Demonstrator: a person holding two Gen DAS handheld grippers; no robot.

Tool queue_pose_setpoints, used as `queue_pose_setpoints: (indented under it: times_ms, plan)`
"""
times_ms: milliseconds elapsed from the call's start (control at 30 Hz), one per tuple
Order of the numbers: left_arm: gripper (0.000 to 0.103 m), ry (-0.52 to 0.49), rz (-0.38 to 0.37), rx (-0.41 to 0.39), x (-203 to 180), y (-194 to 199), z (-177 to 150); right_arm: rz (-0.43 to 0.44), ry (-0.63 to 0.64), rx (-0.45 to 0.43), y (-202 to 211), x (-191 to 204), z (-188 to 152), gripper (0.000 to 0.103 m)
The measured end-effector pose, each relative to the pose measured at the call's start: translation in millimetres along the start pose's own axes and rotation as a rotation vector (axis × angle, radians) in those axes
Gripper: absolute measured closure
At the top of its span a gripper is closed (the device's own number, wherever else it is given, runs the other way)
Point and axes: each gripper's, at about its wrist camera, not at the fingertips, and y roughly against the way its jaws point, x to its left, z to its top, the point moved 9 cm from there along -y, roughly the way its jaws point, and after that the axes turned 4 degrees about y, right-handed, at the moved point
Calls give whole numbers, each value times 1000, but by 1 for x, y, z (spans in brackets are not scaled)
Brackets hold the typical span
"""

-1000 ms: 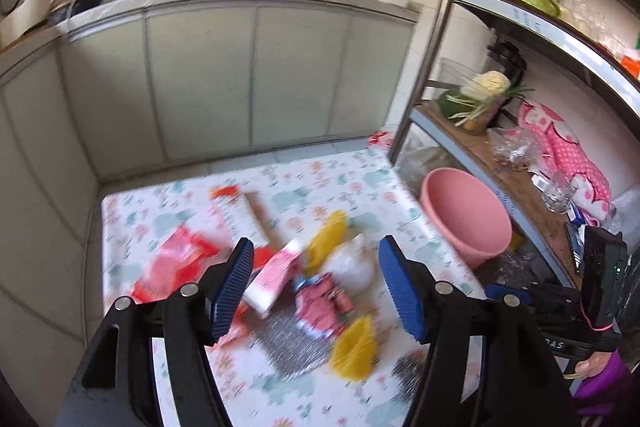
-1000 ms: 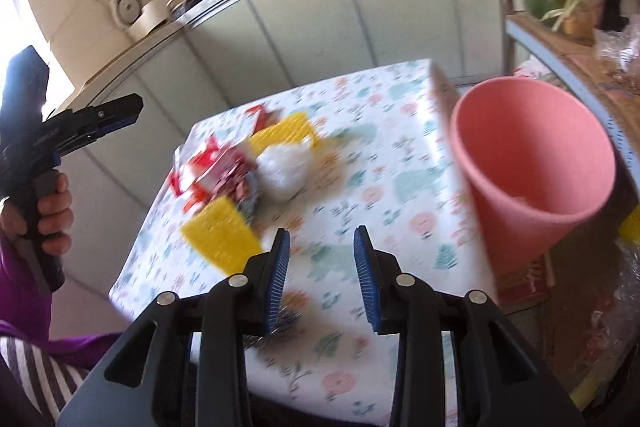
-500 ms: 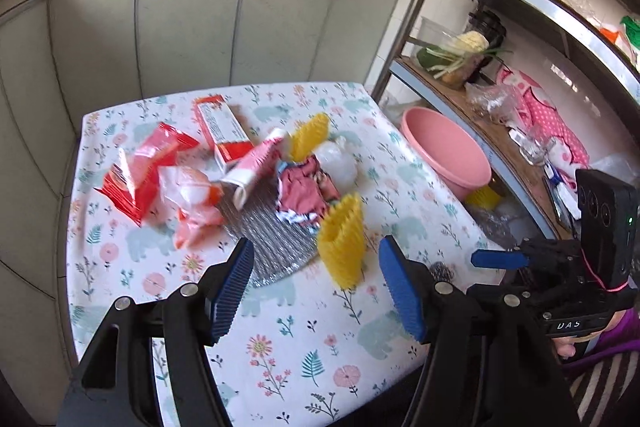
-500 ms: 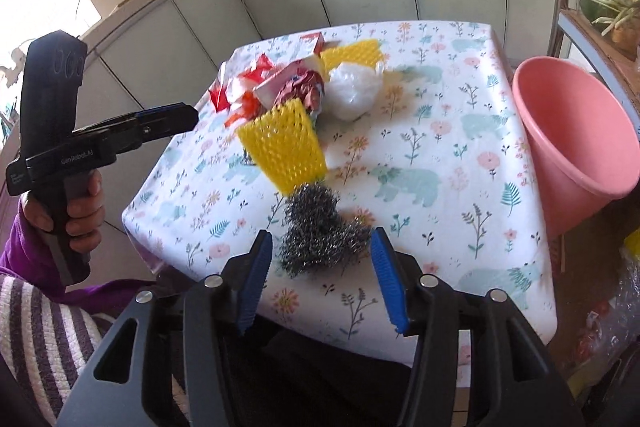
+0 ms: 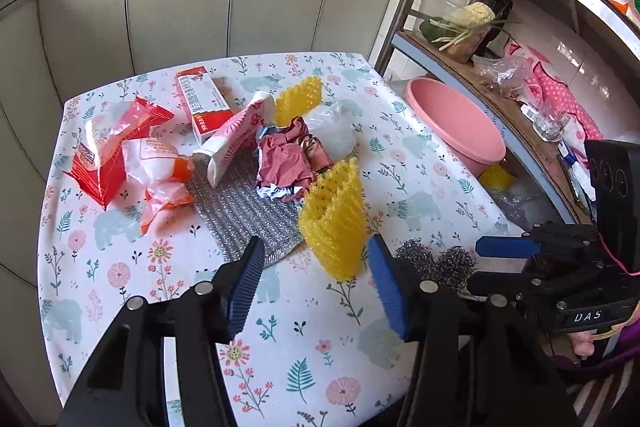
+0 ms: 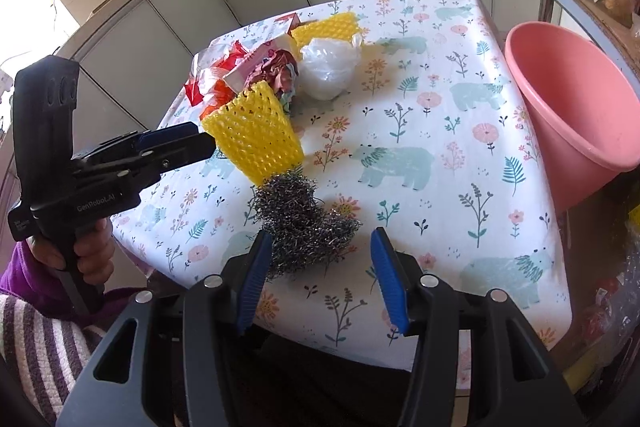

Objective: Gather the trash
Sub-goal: 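Grasp the yellow mesh sleeve with the left gripper while the right gripper grasps the steel wool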

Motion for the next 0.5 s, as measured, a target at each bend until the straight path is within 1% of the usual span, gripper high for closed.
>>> queue_pose_setpoints:
  times_ms: [67,133,167,200,300,333,500]
  plan:
    - [53,-9,6,2,-1,-5,1,5,-1,9,-5,-2,0,51]
    - [61,-4,10,6,0,-10,3,11,-8,19,-10,-3,-1,51]
    - [63,0,9,11,-1,-13,4,20,-10,22,-12,-2,-2,51]
    - [68,1,10,17,-1,-14,4,27,-8,25,-14,-1,-2,51]
    - [90,3,15,35,0,-20,3,22,-1,25,-16,-2,0,51]
    - [93,7,14,37,1,-20,3,25,-5,20,-17,-2,1,51]
    - [95,9,12,20,5,-12,5,34,-7,16,-19,-1,1,51]
